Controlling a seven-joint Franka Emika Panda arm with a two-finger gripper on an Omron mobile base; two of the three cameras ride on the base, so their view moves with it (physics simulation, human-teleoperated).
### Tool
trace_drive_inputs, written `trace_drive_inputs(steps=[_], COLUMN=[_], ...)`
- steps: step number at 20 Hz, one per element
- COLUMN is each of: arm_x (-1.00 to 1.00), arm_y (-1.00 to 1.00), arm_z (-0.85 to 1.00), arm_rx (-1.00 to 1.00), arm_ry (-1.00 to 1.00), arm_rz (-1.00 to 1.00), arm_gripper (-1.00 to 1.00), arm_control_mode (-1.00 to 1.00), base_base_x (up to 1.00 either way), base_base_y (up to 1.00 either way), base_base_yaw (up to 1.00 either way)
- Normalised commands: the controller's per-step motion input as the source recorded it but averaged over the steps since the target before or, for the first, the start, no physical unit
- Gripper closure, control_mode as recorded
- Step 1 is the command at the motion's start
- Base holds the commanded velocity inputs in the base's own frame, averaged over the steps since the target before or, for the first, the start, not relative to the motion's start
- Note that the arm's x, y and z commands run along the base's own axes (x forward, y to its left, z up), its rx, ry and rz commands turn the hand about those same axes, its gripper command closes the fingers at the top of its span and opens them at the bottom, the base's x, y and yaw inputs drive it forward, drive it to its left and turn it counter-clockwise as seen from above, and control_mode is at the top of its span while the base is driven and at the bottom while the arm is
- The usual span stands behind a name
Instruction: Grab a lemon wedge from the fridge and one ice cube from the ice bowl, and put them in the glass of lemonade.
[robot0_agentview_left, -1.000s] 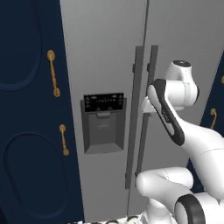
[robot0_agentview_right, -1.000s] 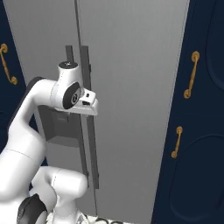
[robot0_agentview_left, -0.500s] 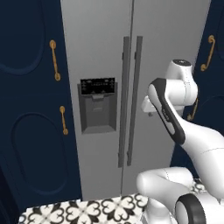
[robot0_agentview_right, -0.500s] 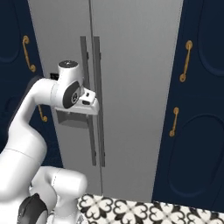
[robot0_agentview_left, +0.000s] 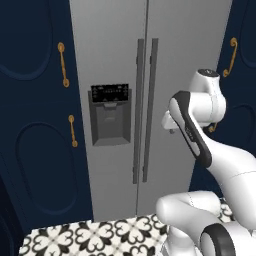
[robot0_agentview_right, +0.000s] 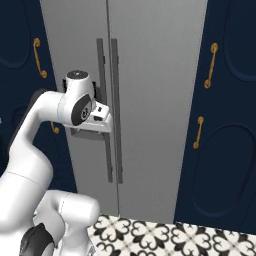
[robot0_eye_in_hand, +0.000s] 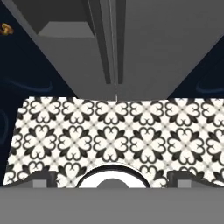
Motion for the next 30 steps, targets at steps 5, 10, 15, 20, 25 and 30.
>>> trace_drive_inputs(steps=[5, 10, 15, 20, 25, 30], arm_x=[0.00, 0.04, 0.32, 0.88, 1.00, 1.00], arm_y=[0.01, 0.01, 0.04, 0.43, 0.34, 0.00], arm_z=[0.18, 0.99, 0.91, 0.32, -0.59, -0.36], arm_rx=[0.00, 0.03, 0.05, -0.16, 0.00, -0.04], arm_ry=[-0.06, -0.52, -0.44, 0.01, 0.01, 0.18], arm_rz=[0.00, 0.00, -0.01, -0.08, -0.09, -0.03], arm_gripper=[-1.00, -1.00, -1.00, -1.00, -1.00, -1.00], arm_control_mode=[-1.00, -1.00, -1.00, -1.00, -1.00, -1.00], base_base_x=[0.00, 0.00, 0.00, 0.00, 0.00, 0.00], base_base_y=[0.00, 0.00, 0.00, 0.00, 0.00, 0.00], base_base_yaw=[0.00, 0.00, 0.00, 0.00, 0.00, 0.00])
